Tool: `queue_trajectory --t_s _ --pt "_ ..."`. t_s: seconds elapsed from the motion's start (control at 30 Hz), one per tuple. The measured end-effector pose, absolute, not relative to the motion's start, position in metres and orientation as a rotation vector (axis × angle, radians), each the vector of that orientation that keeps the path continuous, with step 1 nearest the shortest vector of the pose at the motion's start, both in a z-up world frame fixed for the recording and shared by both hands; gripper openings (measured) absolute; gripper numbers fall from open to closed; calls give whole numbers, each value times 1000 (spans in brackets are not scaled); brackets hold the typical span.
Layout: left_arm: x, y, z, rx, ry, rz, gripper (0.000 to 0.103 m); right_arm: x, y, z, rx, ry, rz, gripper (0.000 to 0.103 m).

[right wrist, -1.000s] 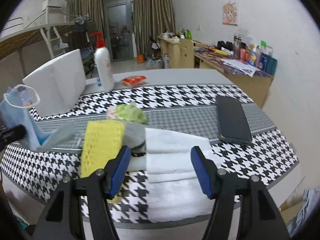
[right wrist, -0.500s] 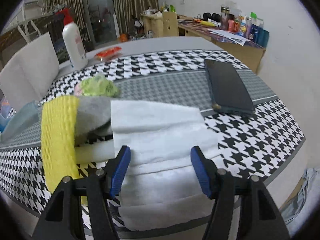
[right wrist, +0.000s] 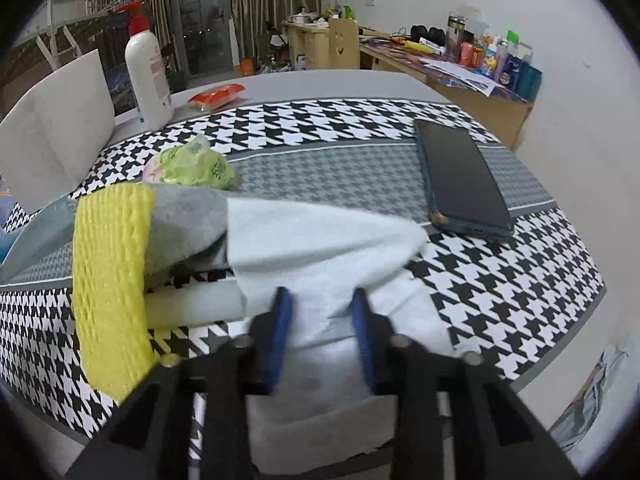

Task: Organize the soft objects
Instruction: 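Lift the white tissue with the right gripper while the left carries the mask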

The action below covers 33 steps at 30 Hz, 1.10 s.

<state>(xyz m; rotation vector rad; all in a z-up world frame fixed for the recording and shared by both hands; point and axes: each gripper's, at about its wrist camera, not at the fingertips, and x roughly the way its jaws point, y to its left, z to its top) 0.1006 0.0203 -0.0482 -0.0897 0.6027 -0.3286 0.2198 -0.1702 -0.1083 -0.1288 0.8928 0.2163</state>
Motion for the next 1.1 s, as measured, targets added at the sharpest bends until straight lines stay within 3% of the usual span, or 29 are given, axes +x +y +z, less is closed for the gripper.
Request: queue_trajectory --t_s 0.03,0.13,0.63,1.1 --pt "100 21 -48 -88 601 -325 4 221 -171 -108 -127 890 211 8" --pt "98 25 -45 -86 594 -309 4 228 -175 -108 -93 881 220 5" --pt "93 40 -37 -81 567 -245 4 205 -164 -47 -34 684 328 5" --pt "89 55 -24 -67 528 -154 4 199 -137 -22 -55 601 433 5"
